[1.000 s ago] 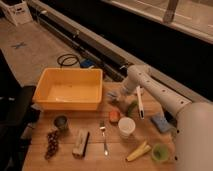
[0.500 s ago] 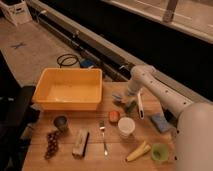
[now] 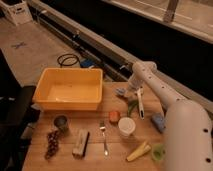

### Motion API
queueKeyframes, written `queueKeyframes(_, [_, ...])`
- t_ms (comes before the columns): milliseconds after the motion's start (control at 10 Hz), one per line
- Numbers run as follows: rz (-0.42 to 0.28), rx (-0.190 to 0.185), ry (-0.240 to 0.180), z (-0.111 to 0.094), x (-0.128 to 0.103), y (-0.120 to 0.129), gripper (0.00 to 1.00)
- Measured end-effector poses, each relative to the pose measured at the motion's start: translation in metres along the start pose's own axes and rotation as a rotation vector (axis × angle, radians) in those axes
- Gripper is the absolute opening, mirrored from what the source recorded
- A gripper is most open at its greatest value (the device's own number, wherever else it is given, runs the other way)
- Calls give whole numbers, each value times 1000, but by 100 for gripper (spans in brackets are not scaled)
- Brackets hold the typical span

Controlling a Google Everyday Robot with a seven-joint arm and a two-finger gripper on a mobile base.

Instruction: Wipe table surface with towel

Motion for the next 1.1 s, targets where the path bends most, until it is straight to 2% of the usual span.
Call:
queueKeyframes(300, [-28,4,-58,10,-32,7,0])
queueKeyframes(500, [-57,-18,-82,17,-52,25,0])
queueKeyframes(800, [-72,-61,-57,15,-45,55,0])
queueKeyframes(1100, [-55,-75,-9,7,-23,63,0])
